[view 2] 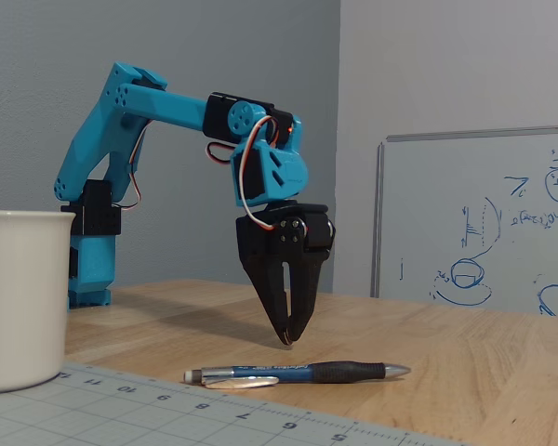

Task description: Touch the pen.

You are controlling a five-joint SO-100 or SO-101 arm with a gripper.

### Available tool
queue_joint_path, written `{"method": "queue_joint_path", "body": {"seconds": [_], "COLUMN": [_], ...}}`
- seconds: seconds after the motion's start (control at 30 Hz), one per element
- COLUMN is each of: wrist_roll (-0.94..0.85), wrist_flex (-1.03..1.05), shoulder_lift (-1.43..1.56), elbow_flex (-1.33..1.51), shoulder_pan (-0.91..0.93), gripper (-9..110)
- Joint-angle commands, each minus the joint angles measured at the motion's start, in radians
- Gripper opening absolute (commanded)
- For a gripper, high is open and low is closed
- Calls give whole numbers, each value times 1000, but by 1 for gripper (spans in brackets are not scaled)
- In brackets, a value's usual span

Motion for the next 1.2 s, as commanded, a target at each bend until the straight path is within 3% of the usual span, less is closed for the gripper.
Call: {"method": "queue_joint_path", "body": {"seconds": [0.0,1.17], "wrist_roll": [9,-3], "wrist_flex": [98,94], "shoulder_lift": [2324,2324], "elbow_flex": [1882,1882], "shoulder_pan": [-258,-267], "gripper": [1,1]}}
